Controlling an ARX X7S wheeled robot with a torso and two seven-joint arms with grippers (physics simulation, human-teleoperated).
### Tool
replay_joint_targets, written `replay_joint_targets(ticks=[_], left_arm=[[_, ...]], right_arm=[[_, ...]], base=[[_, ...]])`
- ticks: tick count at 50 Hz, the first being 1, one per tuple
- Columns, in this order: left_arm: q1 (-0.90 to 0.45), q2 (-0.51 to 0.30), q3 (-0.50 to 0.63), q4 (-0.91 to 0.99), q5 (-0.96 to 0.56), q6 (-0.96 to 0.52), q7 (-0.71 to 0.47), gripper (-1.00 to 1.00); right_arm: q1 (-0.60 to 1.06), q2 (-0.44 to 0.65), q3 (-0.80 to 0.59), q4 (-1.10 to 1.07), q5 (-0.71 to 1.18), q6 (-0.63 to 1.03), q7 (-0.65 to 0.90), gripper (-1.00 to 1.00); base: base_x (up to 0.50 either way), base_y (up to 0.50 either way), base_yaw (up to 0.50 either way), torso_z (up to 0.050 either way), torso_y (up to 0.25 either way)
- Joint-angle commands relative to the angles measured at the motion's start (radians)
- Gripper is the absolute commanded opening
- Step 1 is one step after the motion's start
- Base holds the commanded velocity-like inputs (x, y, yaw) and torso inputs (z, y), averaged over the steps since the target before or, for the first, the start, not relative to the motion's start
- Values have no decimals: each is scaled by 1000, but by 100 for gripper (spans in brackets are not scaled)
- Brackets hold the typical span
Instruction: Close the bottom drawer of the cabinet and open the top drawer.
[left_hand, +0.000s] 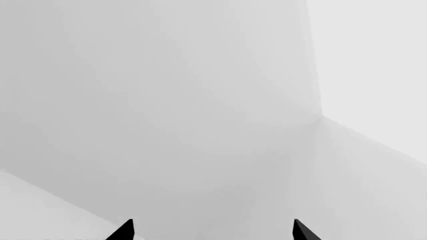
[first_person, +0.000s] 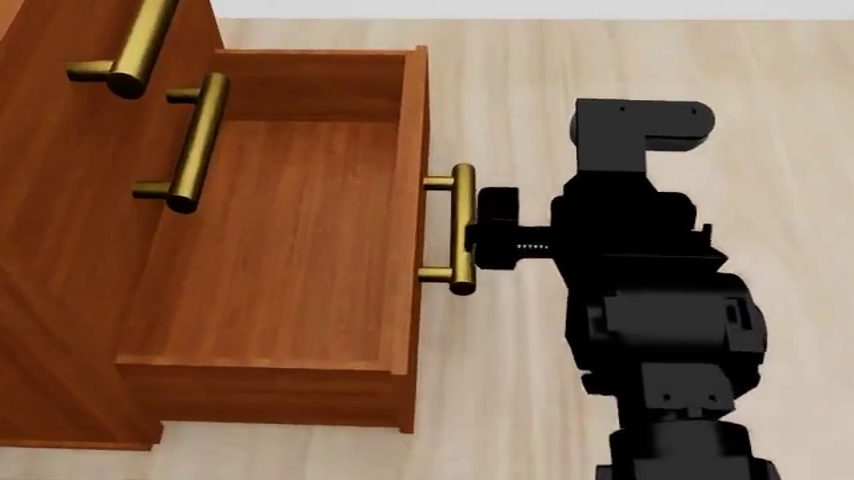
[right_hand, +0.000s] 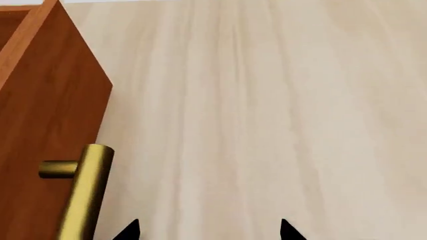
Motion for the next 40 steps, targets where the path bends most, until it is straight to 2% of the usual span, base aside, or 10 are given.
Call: replay_joint_targets(ticks=[1,10,13,21,40], left_arm=[[5,-3,3,3,-9,5,-1,100],[7,-7,7,1,-11,9,2,100],[8,-8,8,1,-14,10,1,100],[9,-10,10,2,-17,13,0,100],[12,-13,14,0,-23,25,2,100]], right_arm=[[25,-49,-35,284,-25,-210,-46,100],[55,-96,-76,432,-27,-299,-86,100],[59,-104,-129,446,18,-308,-86,100],[86,-104,-411,488,298,-351,-52,100],[147,-105,-1148,393,1051,-457,29,100]], base=[[0,0,0,0,0],[0,0,0,0,0],[0,0,0,0,0],[0,0,0,0,-2],[0,0,0,0,-1]])
